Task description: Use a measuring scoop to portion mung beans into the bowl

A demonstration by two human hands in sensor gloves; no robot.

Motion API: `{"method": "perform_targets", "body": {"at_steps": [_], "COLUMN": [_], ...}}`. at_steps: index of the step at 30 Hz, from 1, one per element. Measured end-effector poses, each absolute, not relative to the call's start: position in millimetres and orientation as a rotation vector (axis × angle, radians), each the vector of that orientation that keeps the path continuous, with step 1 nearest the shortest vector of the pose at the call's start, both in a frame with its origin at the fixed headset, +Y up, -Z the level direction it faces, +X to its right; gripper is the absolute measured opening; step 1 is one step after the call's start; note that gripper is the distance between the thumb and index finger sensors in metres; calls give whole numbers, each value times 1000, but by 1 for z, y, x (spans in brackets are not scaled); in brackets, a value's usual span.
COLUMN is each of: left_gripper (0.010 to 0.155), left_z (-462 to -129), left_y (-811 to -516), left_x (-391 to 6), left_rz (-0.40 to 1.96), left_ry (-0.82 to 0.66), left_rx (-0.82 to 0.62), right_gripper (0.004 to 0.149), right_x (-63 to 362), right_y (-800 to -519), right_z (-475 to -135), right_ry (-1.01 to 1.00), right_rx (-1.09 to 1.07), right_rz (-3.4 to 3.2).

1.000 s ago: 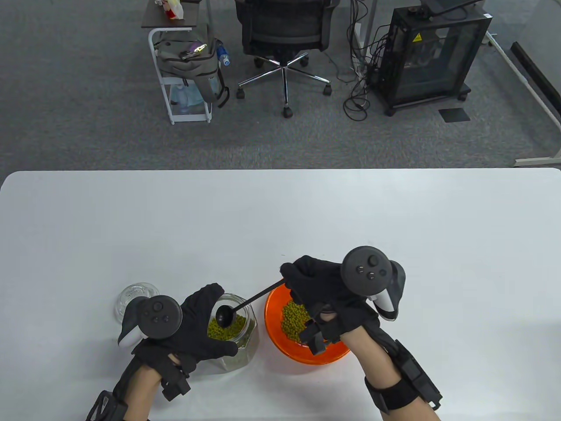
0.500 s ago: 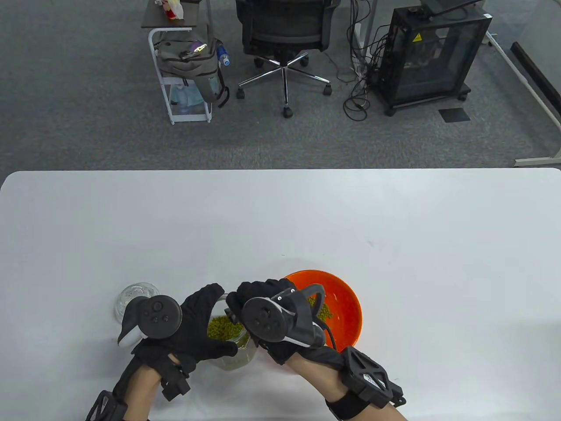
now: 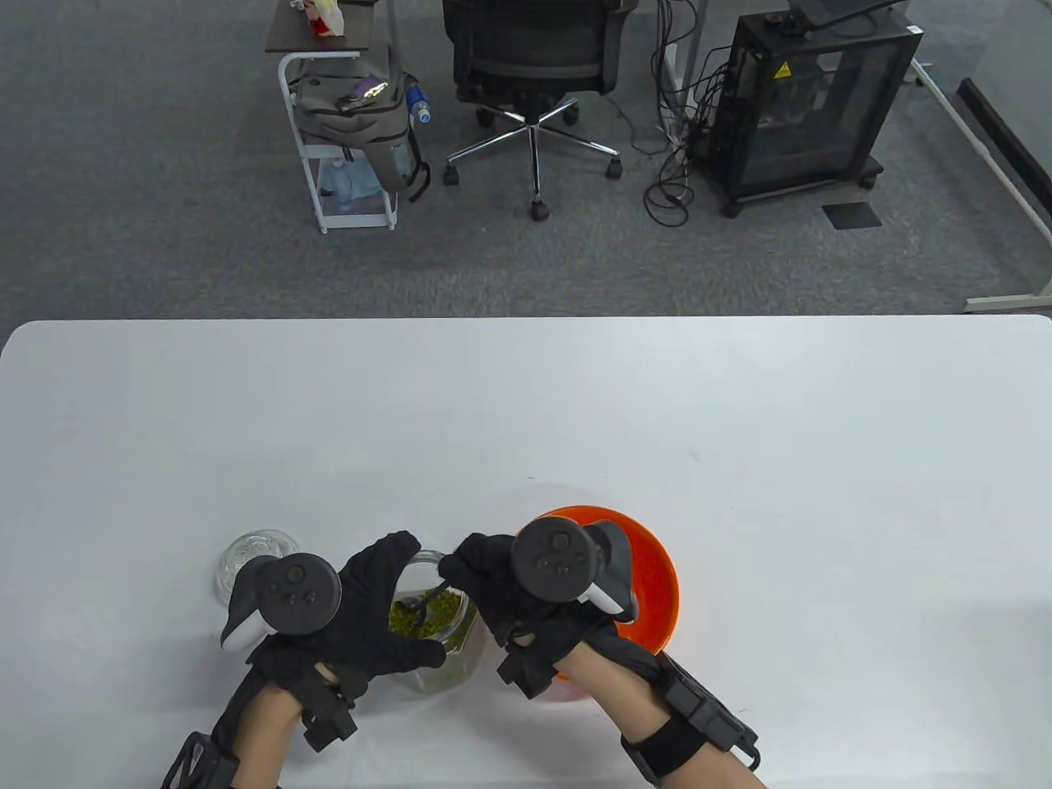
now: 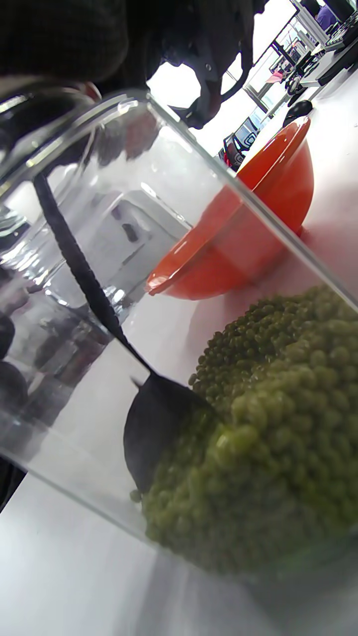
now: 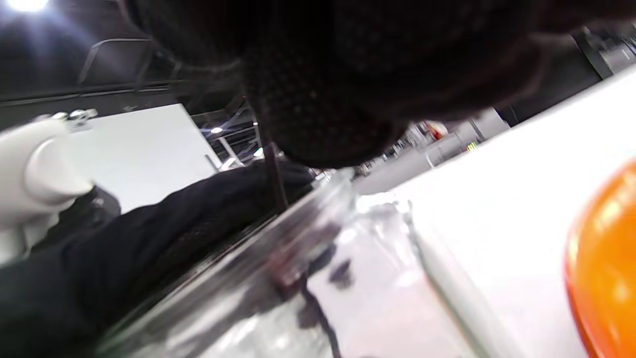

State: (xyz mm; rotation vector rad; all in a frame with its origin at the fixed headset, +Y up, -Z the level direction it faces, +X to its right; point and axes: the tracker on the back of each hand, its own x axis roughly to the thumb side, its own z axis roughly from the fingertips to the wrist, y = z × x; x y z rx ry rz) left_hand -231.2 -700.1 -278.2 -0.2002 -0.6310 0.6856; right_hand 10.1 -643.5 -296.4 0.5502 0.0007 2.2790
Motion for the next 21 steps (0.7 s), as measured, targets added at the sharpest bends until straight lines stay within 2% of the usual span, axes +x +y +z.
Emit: {"method": "perform_targets", "body": {"at_steps": [10, 21], "left_gripper": [125, 125], "left_z": [-278, -278], "left_y": [-700, -700], "left_x": [-231, -231], "left_rz": [686, 688], "left_ry": [-631, -630], "left_rx": [-201, -201], "right_gripper": [45, 45], "right_x": [42, 65], "right_y": [-669, -678], "right_z": [-318, -321], "right_ry": [302, 323], "right_rx": [225, 70], "right_rz": [2003, 1870]}}
